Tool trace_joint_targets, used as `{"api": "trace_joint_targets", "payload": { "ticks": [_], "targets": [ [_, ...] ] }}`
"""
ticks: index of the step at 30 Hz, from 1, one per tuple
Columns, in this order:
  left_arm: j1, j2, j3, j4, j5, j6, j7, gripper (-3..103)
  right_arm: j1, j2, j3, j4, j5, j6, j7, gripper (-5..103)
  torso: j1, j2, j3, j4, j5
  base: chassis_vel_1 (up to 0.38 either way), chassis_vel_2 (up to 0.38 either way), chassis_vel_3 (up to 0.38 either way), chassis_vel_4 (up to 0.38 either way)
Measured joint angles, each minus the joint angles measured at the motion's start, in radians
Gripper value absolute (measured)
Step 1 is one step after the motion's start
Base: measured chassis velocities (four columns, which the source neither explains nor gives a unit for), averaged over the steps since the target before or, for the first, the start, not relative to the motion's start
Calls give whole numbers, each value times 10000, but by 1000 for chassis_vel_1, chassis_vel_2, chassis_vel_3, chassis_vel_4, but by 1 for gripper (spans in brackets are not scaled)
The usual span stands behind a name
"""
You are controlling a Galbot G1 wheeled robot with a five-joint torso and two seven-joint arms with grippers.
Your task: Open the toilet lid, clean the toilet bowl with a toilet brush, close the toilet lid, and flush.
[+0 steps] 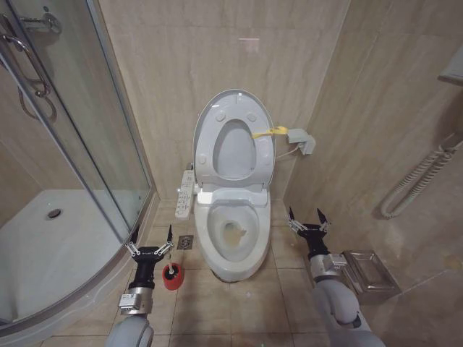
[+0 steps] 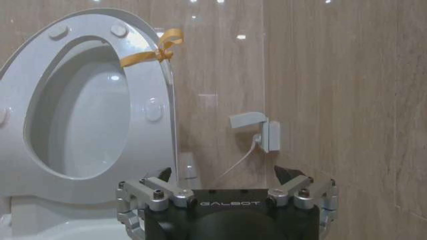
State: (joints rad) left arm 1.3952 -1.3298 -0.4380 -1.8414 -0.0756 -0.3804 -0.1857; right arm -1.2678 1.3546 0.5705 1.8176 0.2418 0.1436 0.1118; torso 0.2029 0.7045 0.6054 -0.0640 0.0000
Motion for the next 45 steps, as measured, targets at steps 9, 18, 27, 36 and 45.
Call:
{"api": "trace_joint_targets", "payload": {
  "ticks": [9,18,27,36,45],
  "targets": [
    [0,0,1,0,0,0,0,100,2,2,0,1,-5,-5,3,100,0,0,0,0,0,0,0,0,0],
    [0,0,1,0,0,0,0,100,6,1,0,0,-5,-12,5,100,0,0,0,0,0,0,0,0,0],
    [0,0,1,0,0,0,0,100,8,0,0,-1,-5,-18,7,100,0,0,0,0,0,0,0,0,0],
    [0,0,0,0,0,0,0,100,8,0,0,-4,-3,-19,8,100,0,0,0,0,0,0,0,0,0],
    [0,0,0,0,0,0,0,100,9,0,0,-4,-3,-19,8,100,0,0,0,0,0,0,0,0,0]
  ]
}}
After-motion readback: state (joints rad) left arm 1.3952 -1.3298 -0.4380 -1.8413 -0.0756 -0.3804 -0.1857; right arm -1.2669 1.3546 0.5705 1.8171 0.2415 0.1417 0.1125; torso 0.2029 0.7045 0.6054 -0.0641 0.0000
